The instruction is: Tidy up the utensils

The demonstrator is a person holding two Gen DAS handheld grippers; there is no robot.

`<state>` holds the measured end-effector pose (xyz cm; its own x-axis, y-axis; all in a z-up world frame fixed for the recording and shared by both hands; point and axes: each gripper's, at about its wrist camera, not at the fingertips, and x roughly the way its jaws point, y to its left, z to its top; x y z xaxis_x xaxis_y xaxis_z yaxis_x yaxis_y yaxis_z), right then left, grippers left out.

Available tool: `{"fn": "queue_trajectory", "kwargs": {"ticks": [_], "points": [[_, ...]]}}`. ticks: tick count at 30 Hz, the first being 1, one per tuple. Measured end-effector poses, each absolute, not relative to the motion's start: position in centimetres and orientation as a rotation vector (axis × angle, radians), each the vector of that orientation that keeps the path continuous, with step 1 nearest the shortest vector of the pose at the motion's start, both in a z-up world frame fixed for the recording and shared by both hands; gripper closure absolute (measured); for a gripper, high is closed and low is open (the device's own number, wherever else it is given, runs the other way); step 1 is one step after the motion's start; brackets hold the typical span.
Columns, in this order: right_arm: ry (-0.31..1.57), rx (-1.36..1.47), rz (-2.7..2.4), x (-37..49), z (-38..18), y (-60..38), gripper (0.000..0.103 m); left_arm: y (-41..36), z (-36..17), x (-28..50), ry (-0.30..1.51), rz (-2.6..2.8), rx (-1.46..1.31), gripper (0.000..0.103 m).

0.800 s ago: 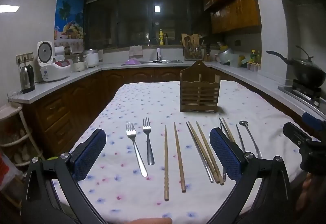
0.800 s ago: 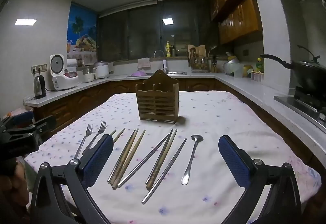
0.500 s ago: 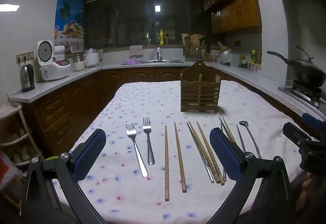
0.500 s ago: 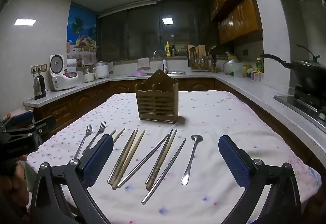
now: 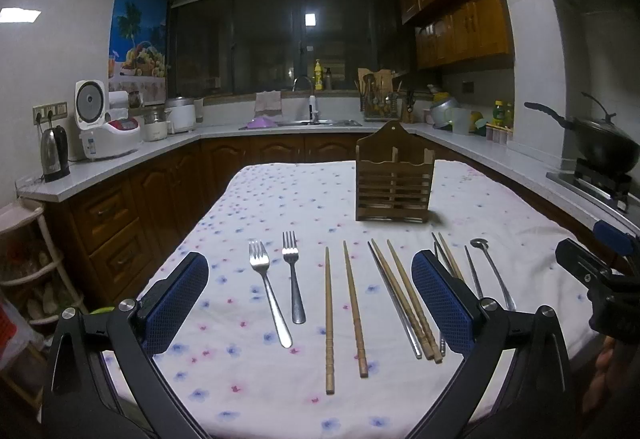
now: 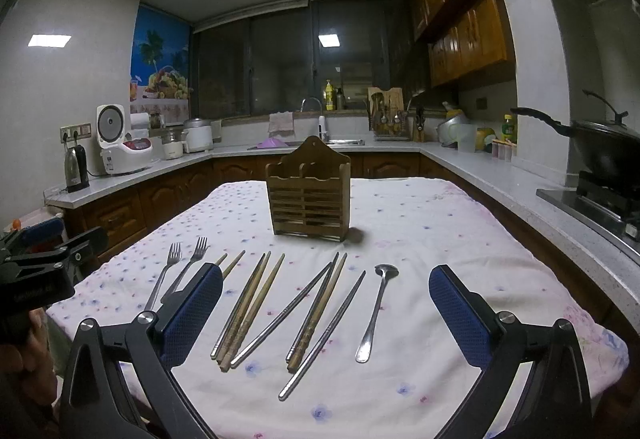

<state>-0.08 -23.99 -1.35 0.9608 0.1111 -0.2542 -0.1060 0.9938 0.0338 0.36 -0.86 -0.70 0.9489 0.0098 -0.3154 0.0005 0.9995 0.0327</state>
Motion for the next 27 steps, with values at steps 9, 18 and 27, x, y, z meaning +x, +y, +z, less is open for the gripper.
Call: {"fn": "queue_trajectory", "kwargs": {"ticks": [9,18,27], "points": [[0.264,0.023,0.107,0.2,-1.4,-24.1,0.000,-0.4,0.0,0.3,0.323,0.007,0.022,0.000],[0.277,0.029,0.103,0.2,-1.4,-24.0,0.000,0.2,0.0,-0.1,0.321,0.003,0.019,0.000],[0.280,0.027,0.101,0.1,-1.4,-23.9,0.000,0.2,0.0,-0.1,0.320,0.003,0.019,0.000]]}}
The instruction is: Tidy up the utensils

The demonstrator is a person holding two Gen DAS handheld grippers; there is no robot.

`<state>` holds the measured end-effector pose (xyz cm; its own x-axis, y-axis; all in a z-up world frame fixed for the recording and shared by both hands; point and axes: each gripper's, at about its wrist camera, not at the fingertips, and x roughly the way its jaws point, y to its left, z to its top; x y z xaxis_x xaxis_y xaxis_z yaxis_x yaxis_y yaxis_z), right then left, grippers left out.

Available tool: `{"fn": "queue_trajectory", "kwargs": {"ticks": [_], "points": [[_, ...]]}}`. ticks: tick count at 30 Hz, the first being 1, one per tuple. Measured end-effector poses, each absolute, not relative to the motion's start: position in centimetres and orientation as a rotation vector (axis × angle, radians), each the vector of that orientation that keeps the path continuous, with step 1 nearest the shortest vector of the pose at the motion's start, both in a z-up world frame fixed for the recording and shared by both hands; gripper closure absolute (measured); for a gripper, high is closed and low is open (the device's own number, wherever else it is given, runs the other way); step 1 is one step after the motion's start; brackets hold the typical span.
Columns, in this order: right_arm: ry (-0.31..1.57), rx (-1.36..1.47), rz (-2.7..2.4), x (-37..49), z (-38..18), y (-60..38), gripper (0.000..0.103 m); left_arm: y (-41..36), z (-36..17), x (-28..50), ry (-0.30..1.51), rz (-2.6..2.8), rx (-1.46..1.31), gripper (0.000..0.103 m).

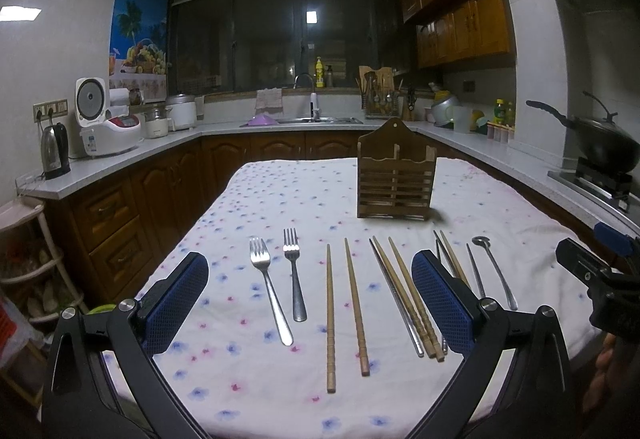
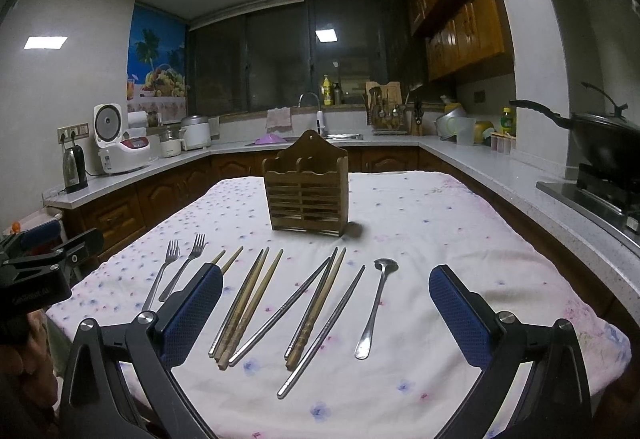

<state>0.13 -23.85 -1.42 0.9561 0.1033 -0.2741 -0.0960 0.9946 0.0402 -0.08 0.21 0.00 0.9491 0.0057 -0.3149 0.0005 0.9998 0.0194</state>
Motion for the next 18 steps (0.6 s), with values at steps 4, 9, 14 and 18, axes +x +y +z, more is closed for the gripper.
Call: {"fn": "queue_trajectory", "kwargs": {"ticks": [4,9,14,18], "points": [[0.279,0.026,0.102,0.23,-1.47,-23.88,0.000,0.30,0.07,-0.22,0.320,0.004,0.020,0.000],[0.282,0.027,0.103,0.21,-1.45,-23.87,0.000,0.26,0.03,-0.09,0.323,0.001,0.020,0.000],[0.279,0.028,0.102,0.17,-1.45,-23.82,0.000,0.55,0.26,-0.33,0.320,0.001,0.021,0.000],[0.280,0.027,0.103,0.21,-1.45,-23.85,0.000,0.25,-0.04,-0.04,0.322,0.004,0.019,0.000]]}}
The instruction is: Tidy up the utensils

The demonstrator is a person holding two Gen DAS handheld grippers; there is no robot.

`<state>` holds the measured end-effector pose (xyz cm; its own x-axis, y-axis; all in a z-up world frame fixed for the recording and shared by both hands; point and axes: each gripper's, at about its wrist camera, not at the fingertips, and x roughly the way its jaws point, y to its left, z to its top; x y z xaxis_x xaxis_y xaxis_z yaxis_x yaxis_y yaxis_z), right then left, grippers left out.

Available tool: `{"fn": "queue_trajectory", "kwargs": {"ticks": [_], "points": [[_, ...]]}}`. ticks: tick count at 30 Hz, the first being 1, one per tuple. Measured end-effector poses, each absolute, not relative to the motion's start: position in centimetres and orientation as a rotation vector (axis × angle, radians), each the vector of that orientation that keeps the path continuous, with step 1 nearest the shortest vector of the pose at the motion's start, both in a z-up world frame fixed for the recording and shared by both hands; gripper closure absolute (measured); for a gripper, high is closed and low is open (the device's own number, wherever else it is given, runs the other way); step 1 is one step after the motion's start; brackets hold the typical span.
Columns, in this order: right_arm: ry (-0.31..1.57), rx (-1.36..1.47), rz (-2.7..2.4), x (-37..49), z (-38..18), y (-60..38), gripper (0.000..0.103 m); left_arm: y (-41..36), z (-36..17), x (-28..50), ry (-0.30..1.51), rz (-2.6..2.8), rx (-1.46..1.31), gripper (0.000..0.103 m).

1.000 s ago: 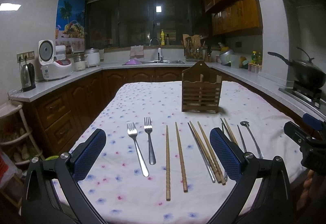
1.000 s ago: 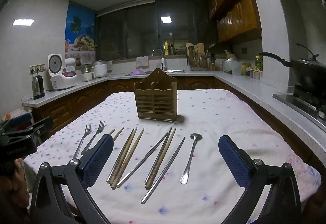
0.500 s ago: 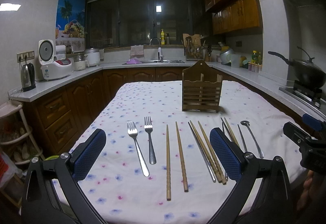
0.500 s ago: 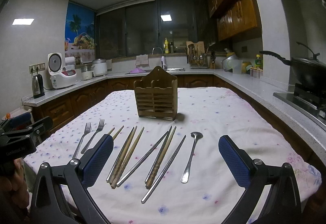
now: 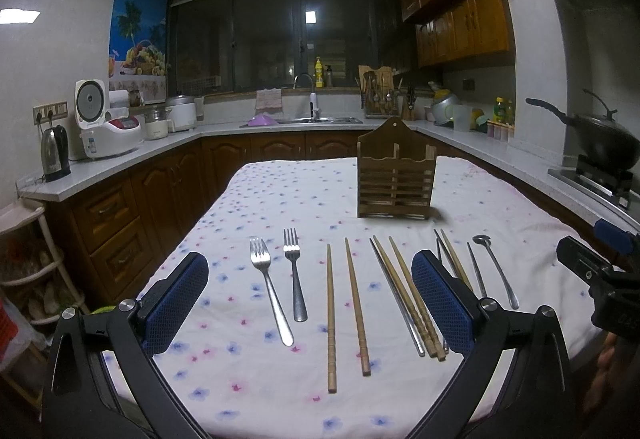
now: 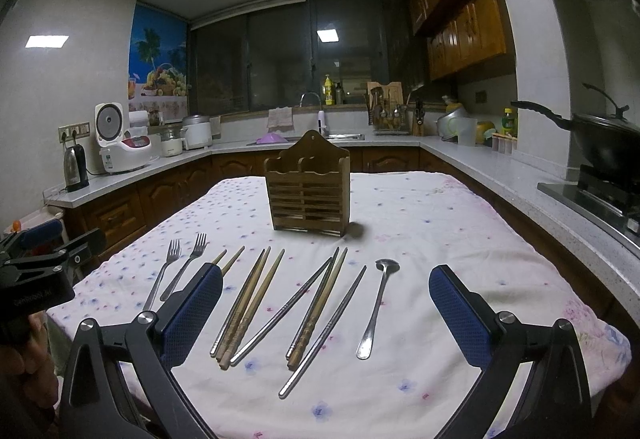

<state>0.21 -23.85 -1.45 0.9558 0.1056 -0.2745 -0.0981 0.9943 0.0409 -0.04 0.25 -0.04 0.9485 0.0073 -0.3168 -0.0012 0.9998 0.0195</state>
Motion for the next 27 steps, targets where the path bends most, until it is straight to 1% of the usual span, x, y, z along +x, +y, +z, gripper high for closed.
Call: {"fn": "queue_trajectory", "kwargs": {"ticks": [7,16,19,20,21,22,24,25,27], "points": [[0.293,0.034,0.109,0.3,-1.4,-23.7,0.000,0.4,-0.1,0.2,0.335,0.000,0.017,0.000],[0.377,0.085,0.137,2.9,-1.3,-24.2,0.000,1.5,-0.3,3.3,0.433,-0.032,-0.021,0.000],[0.411,0.105,0.150,4.3,-1.3,-24.5,0.001,1.4,-0.4,5.0,0.469,-0.045,-0.020,0.002],[0.419,0.107,0.151,4.6,-1.3,-24.7,0.003,1.4,-0.5,5.6,0.483,-0.051,-0.022,0.006],[0.436,0.112,0.155,5.3,-1.3,-24.7,0.009,1.3,-0.6,6.3,0.501,-0.055,-0.021,0.010],[0.453,0.117,0.159,5.9,-1.4,-24.8,0.011,1.2,-0.7,7.0,0.518,-0.059,-0.018,0.013],[0.489,0.129,0.167,7.0,-1.6,-24.9,0.025,0.9,-1.1,8.7,0.562,-0.080,-0.016,0.021],[0.512,0.136,0.171,7.8,-1.8,-24.9,0.029,0.6,-1.3,9.5,0.582,-0.089,-0.015,0.023],[0.545,0.143,0.174,9.0,-2.2,-25.0,0.040,0.1,-1.7,11.0,0.618,-0.111,-0.010,0.029]]}}
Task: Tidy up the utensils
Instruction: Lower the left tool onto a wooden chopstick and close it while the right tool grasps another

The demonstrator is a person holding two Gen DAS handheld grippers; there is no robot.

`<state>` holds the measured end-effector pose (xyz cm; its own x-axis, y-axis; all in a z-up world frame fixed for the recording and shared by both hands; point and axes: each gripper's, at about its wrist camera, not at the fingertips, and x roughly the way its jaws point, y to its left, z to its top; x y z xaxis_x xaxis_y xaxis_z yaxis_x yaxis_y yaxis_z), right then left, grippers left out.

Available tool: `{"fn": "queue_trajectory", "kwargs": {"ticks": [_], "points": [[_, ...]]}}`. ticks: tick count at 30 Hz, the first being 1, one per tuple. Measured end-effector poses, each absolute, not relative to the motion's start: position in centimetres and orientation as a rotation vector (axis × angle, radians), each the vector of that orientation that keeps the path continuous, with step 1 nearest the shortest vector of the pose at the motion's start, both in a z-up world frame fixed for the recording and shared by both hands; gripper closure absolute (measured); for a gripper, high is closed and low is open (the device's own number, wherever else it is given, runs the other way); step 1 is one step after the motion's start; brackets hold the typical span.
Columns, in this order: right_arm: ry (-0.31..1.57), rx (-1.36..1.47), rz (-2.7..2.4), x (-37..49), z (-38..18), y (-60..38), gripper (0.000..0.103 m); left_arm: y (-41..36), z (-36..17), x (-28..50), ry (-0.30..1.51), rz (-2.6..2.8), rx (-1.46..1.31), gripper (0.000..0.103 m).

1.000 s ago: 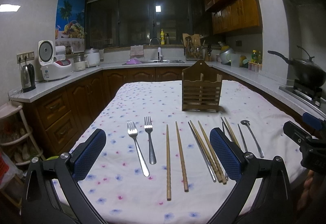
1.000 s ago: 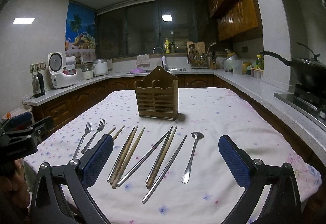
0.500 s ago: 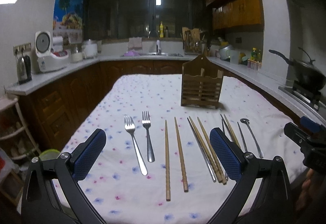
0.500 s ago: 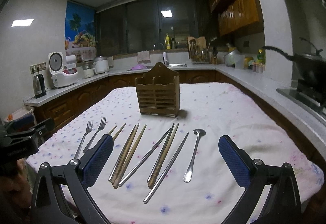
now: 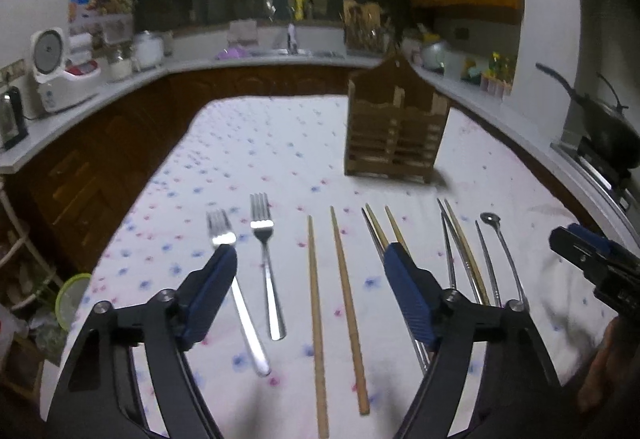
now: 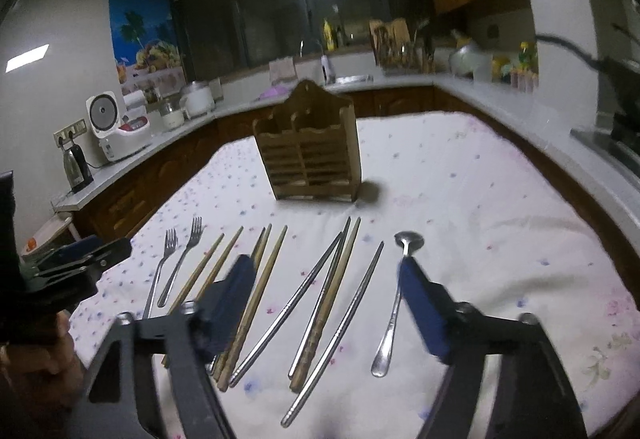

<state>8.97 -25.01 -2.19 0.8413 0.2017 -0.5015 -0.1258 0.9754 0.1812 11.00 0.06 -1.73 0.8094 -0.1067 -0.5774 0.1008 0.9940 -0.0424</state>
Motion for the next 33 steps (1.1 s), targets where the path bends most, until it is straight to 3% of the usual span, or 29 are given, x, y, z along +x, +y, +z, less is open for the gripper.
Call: {"fn": "queue_trajectory", "kwargs": {"ticks": [6,7,15,24,33], "points": [[0.665,0.155,0.175,13.7,-3.5,-25.1,0.073,-1.1,-3.2,15.4,0.741,-0.178,-0.025,0.050],[0.681,0.159,0.176,14.4,-3.7,-25.1,0.074,-1.1,-3.4,16.1,0.762,-0.186,-0.034,0.051],[0.794,0.169,0.171,20.4,-5.0,-25.1,0.076,-1.7,-5.3,21.1,0.873,-0.210,-0.023,0.057],[0.903,0.174,0.155,24.5,-7.6,-25.5,0.077,-3.0,-7.6,25.6,0.985,-0.262,0.004,0.077],[0.939,0.151,0.150,26.6,-8.6,-25.4,0.084,-3.7,-8.8,27.5,1.029,-0.272,0.046,0.082]]}}
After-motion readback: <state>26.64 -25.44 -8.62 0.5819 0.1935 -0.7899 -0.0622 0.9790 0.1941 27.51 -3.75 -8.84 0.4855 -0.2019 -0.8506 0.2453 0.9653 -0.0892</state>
